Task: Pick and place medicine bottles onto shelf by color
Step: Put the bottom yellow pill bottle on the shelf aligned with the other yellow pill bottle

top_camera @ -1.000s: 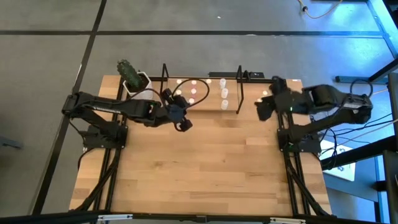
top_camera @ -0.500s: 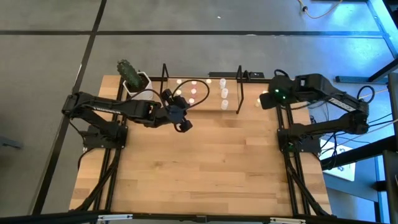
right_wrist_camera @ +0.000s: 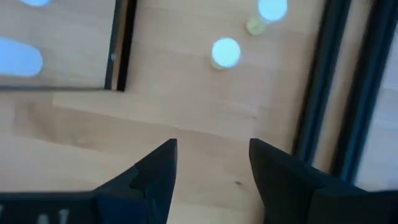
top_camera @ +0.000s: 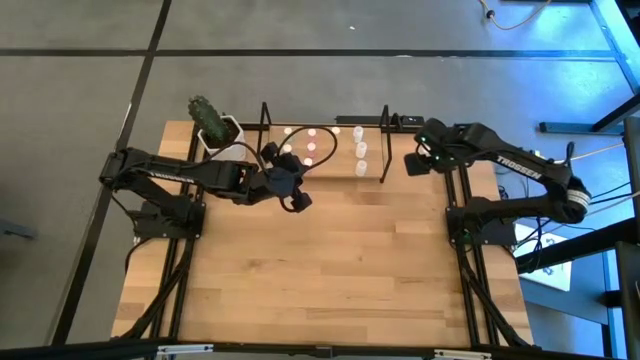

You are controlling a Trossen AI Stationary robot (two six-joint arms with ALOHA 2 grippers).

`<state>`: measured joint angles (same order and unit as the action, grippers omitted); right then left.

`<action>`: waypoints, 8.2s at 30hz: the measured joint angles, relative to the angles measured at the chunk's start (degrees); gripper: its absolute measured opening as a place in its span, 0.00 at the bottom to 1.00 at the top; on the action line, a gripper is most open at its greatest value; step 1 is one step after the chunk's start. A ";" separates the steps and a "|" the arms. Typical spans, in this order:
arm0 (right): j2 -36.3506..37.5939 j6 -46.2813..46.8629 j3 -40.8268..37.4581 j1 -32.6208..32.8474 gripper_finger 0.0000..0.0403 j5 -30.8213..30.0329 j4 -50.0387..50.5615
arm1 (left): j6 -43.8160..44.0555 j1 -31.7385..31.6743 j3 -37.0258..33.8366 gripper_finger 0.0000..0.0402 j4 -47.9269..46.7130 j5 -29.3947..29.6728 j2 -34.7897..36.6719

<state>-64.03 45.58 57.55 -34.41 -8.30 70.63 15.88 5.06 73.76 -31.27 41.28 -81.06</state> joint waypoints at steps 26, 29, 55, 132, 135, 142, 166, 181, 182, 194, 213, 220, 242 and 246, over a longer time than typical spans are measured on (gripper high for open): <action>0.00 1.80 -4.10 -4.85 0.50 1.47 -8.26 | -10.43 -7.74 0.00 0.00 6.49 -31.80 -0.02; 0.00 1.81 -4.10 -4.85 0.50 1.46 -8.26 | -10.43 -7.78 0.00 0.00 6.49 -31.72 -0.02; 0.02 10.22 -5.52 -4.83 0.50 1.45 -10.37 | -10.32 -7.78 0.00 0.00 6.47 -31.23 -0.03; -11.96 21.68 -17.74 -6.34 0.56 -11.75 -34.25 | -10.34 -7.76 -0.02 0.00 6.47 -31.26 -0.04; -11.96 21.69 -17.74 -6.34 0.47 -11.37 -34.38 | -10.33 -7.77 -0.02 0.00 6.49 -31.26 -0.04; -11.93 21.68 -17.70 -6.32 0.27 -11.16 -34.70 | -10.33 -7.76 -0.02 0.00 6.47 -31.26 -0.04; -11.93 3.42 -17.69 -6.30 0.30 -8.13 -34.97 | -10.34 -7.76 -0.02 0.00 6.49 -31.27 -0.04; -11.93 0.26 -17.69 -6.30 0.33 -7.82 -34.40 | -10.33 -7.78 -0.02 0.00 6.47 -31.26 -0.04; -11.93 -0.04 -17.69 -6.30 0.32 -7.70 -34.12 | -10.32 -7.76 -0.02 0.00 6.47 -31.26 -0.04; -11.78 -5.66 -17.47 -6.28 0.32 -6.14 -29.86 | -10.34 -7.77 -0.02 0.00 6.47 -31.26 -0.04; -0.48 -10.12 -13.93 -3.82 0.31 -4.78 -16.69 | -10.34 -7.76 -0.02 0.00 6.47 -31.26 -0.04; 2.17 -16.36 -10.65 2.95 0.31 -4.95 -12.28 | -10.34 -7.78 -0.02 0.00 6.47 -31.26 -0.04; 1.80 -29.63 1.74 36.98 0.31 2.36 -1.61 | -10.33 -7.77 -0.02 0.00 6.49 -31.26 -0.04; -0.39 -32.56 1.70 40.91 0.31 4.56 -5.77 | -10.33 -7.77 -0.02 0.00 6.49 -31.26 -0.04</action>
<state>-64.42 13.02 59.24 6.50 -3.74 64.86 5.56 -2.71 73.73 -24.78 10.02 -81.10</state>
